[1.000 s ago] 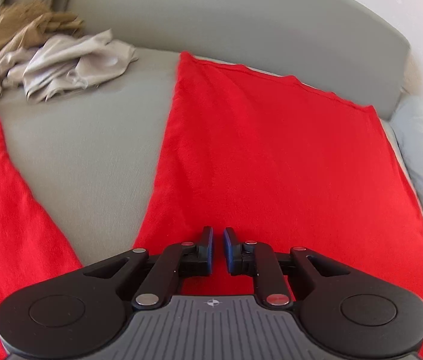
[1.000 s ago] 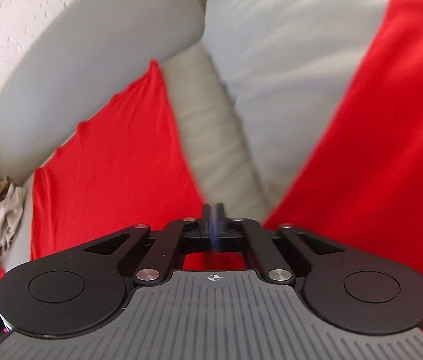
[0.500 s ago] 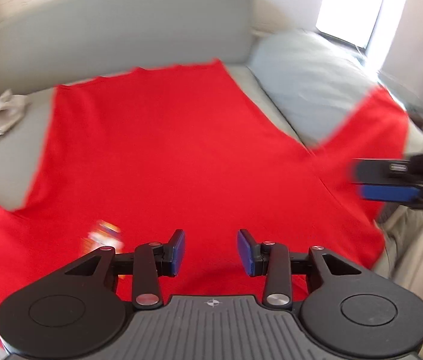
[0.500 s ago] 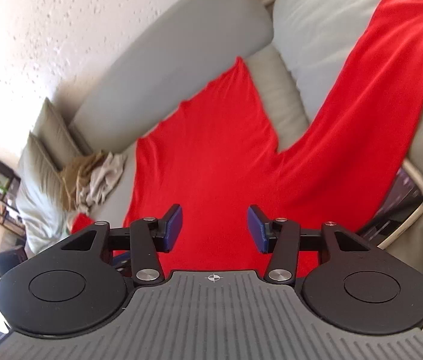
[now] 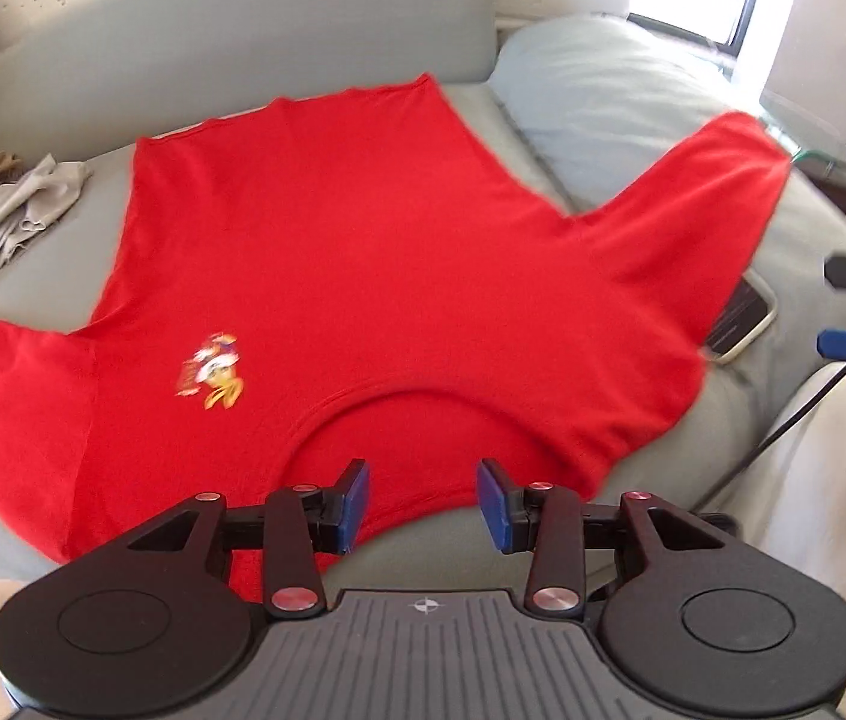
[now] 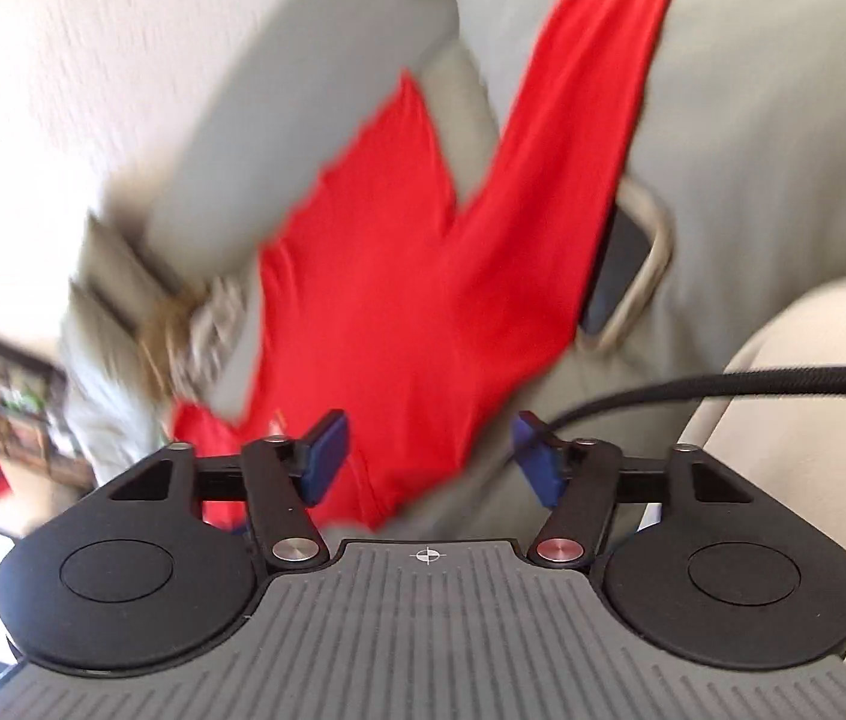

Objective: Fold clothes

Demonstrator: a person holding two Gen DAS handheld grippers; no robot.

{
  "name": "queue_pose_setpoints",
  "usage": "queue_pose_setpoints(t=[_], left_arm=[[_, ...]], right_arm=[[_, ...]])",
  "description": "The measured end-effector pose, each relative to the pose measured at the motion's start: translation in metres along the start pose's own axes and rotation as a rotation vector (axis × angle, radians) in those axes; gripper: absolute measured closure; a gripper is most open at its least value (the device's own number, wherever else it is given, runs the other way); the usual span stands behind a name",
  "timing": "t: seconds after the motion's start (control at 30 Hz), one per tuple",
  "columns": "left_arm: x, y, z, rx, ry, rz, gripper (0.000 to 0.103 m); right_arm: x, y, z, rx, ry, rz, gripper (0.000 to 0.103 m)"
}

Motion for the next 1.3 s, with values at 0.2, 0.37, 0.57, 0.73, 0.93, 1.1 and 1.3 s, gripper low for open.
queue_pose_setpoints(t=[0.2,0.37,0.57,0.73,0.93,1.1,1.3], left_arm=[[-0.005,-0.037,-0.013,-0.019,-0.014,0.077,0.059],[-0.022,-0.048,-0.013,-0.041,0.017,0.038,0.059],[-0.025,-0.043,-0.016,-0.036,0.020,0.017,0.058],[-0.017,-0.023,-0.021,-0.035,-0.026,-0.048,0.058],[-0.016,-0.019,-0.020,-0.010,-0.041,-0.046,0.058],[-0.016,-0.026,-0.020,-0.005,-0.043,-0.048,0.058],[-0.014,-0.035,-0.012,0.032,-0.017,-0.001,0.058]], right_arm=[[0.058,-0.025,-0.073,-0.090,-0.331,-0.016,0.019],[0.060,-0.084,-0.085,-0.475,-0.377,-0.213,0.018],[0.056,-0.083,-0.078,-0.409,-0.334,-0.153,0.018],[0.062,-0.069,-0.070,-0.218,-0.009,0.165,0.019],[0.076,-0.042,-0.044,-0.239,0.264,-0.012,0.022],[0.093,0.007,-0.044,-0.242,0.076,-0.446,0.027],[0.098,-0.005,-0.112,-0.052,-0.458,-0.181,0.017]])
Point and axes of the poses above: each gripper's, at about its wrist camera, not at the fingertips, and x roughly against the way its jaws point, y to its left, z to its underside, the point moved 7 cm from there along -x, roughly the way its jaws point, and after that the axes turned 14 degrees about -z, right-handed, at the moved point
